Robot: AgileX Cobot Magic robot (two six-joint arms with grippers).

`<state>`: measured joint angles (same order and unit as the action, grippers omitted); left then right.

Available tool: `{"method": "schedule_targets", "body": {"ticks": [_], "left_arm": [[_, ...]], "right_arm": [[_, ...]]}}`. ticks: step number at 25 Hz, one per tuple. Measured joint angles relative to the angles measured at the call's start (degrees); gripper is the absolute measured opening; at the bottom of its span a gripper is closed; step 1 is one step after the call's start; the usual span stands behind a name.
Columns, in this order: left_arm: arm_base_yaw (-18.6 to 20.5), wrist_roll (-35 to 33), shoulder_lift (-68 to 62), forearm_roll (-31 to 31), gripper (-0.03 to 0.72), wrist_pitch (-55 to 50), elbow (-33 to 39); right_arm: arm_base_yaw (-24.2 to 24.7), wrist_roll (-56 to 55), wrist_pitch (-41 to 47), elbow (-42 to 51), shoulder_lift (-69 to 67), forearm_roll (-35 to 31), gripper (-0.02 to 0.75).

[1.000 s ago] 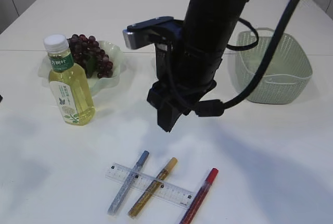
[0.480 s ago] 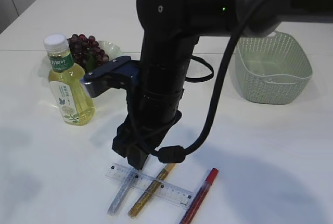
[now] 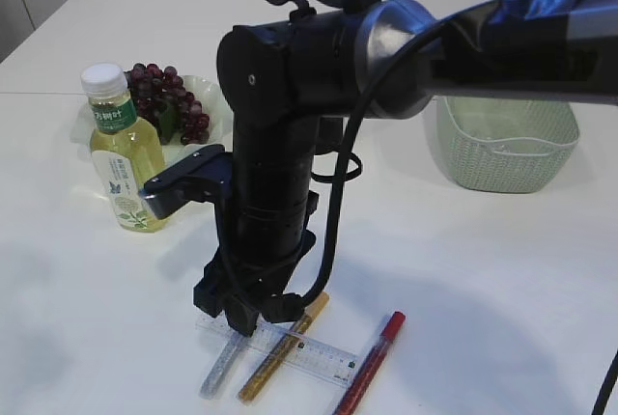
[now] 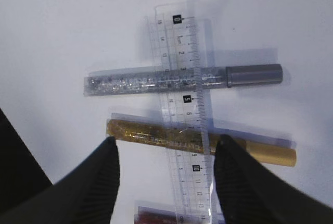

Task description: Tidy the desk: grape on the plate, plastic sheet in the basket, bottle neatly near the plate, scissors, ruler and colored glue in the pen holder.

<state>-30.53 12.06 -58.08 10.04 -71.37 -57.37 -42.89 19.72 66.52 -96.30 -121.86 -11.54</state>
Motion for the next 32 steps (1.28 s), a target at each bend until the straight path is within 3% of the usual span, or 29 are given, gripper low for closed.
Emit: {"method": "schedule_targets", "body": {"ticks": [32], "left_arm": [[0.00, 0.13, 0.00, 0.13, 0.351, 0.00, 0.02]], "right_arm": [[-0.84, -0.26, -1.53, -0.12, -6.42, 0.12, 0.458]]}}
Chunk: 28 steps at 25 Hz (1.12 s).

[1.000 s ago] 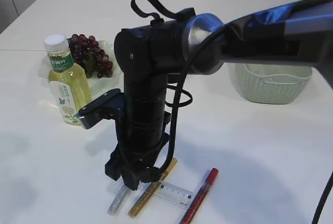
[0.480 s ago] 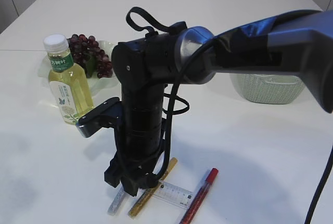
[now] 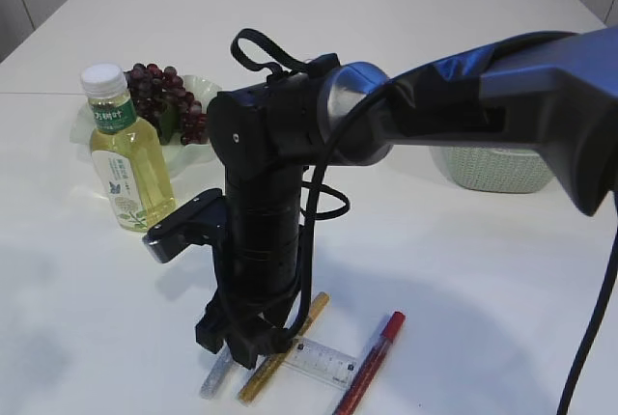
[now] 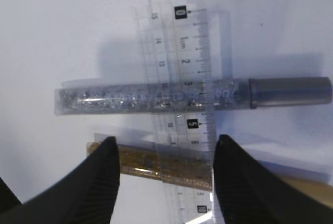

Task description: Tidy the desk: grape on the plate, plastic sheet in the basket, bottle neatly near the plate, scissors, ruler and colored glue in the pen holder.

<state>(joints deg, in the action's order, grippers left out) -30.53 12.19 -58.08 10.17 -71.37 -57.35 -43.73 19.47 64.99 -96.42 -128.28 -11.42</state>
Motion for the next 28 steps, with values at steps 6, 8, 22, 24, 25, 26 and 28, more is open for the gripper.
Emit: {"method": "schedule_targets", "body": {"ticks": [6, 8, 22, 24, 25, 26, 28], "left_arm": [[0.00, 0.00, 0.00, 0.00, 0.351, 0.00, 0.00], [0.00, 0.00, 0.00, 0.00, 0.351, 0.00, 0.00], [0.00, 0.00, 0.00, 0.00, 0.351, 0.00, 0.00], [0.00, 0.00, 0.00, 0.00, 0.351, 0.00, 0.00], [0.00, 0.00, 0.00, 0.00, 0.351, 0.00, 0.00], [0.00, 0.00, 0.00, 0.00, 0.351, 0.00, 0.00], [0.00, 0.00, 0.00, 0.00, 0.351, 0.00, 0.00]], "right_arm": [[-0.09, 0.00, -0.25, -0.23, -1.29, 0.02, 0.458], [-0.09, 0.00, -0.25, -0.23, -1.42, 0.02, 0.458], [-0.09, -1.14, -1.02, -0.58, -1.42, 1.58, 0.458], [-0.09, -1.25, -1.11, -0.58, -1.42, 1.58, 0.458], [-0.09, -1.33, -1.14, -0.58, -1.42, 1.58, 0.458], [-0.09, -1.33, -1.14, -0.58, -1.42, 1.58, 0.458], [-0.09, -1.33, -1.14, -0.58, -1.42, 1.25, 0.458]]}}
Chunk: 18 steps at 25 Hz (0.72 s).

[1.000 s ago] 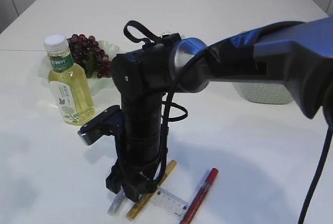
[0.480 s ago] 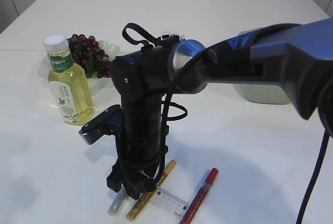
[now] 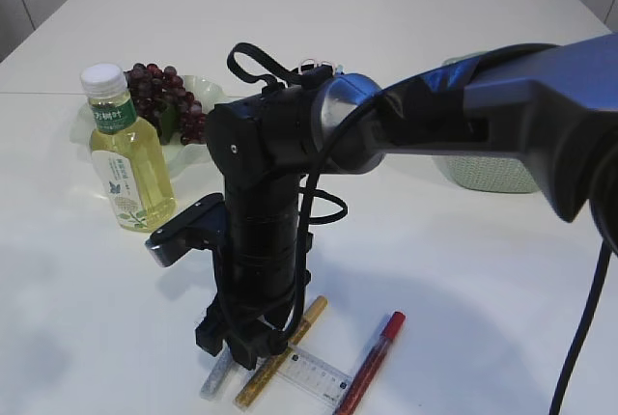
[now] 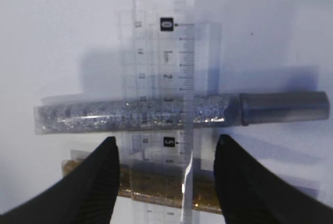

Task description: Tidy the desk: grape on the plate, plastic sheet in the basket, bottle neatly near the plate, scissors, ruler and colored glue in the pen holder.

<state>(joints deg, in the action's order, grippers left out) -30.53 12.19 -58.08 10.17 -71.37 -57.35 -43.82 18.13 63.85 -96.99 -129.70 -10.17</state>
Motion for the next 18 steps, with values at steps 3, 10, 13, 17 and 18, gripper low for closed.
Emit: {"method": "schedule_targets", "body": {"ticks": [3, 10, 13, 17, 18], "left_arm": [[0.00, 0.00, 0.00, 0.00, 0.351, 0.00, 0.00], [0.00, 0.00, 0.00, 0.00, 0.351, 0.00, 0.00], [0.00, 0.00, 0.00, 0.00, 0.351, 0.00, 0.00], [0.00, 0.00, 0.00, 0.00, 0.351, 0.00, 0.00], [0.00, 0.00, 0.00, 0.00, 0.351, 0.00, 0.00]], "right_arm": [[0.00, 0.00, -0.10, 0.00, -0.02, -0.33, 0.458], [0.00, 0.00, -0.12, 0.00, -0.02, -0.47, 0.458], [0.00, 0.00, -0.22, 0.00, -0.02, -0.47, 0.458], [0.00, 0.00, -0.40, 0.00, -0.02, -0.47, 0.457], [0.00, 0.00, -0.45, 0.00, -0.02, -0.47, 0.457]]}}
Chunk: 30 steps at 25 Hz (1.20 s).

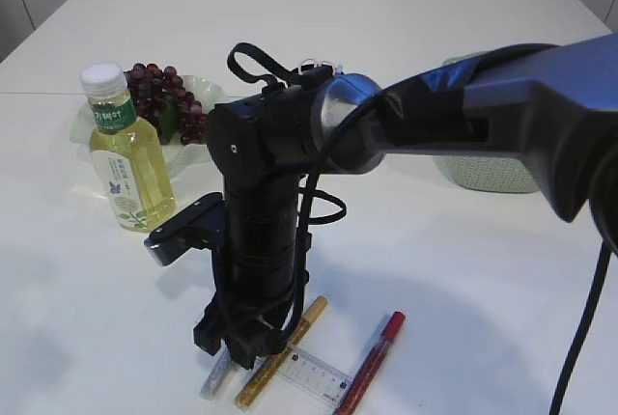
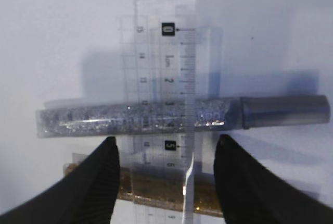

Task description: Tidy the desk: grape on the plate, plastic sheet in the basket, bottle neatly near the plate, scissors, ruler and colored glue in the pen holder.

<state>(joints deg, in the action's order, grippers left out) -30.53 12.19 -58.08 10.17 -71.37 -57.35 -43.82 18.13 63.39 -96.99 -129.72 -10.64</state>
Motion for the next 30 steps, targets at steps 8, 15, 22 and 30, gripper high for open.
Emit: {"method": "schedule_targets", "body": {"ticks": [8, 15, 22, 30], "left_arm": [[0.00, 0.00, 0.00, 0.00, 0.351, 0.00, 0.00], [0.00, 0.00, 0.00, 0.00, 0.351, 0.00, 0.00], [0.00, 0.00, 0.00, 0.00, 0.351, 0.00, 0.00], [0.00, 0.00, 0.00, 0.00, 0.350, 0.00, 0.00]], "right_arm": [[0.00, -0.03, -0.08, -0.26, -0.92, 0.00, 0.457], [0.00, -0.33, 0.17, -0.54, -1.03, 0.00, 0.386], [0.00, -1.92, 0.86, -0.81, -1.03, -0.04, 0.282], [0.00, -2.05, 5.19, -6.42, -1.72, -0.04, 0.282]]}}
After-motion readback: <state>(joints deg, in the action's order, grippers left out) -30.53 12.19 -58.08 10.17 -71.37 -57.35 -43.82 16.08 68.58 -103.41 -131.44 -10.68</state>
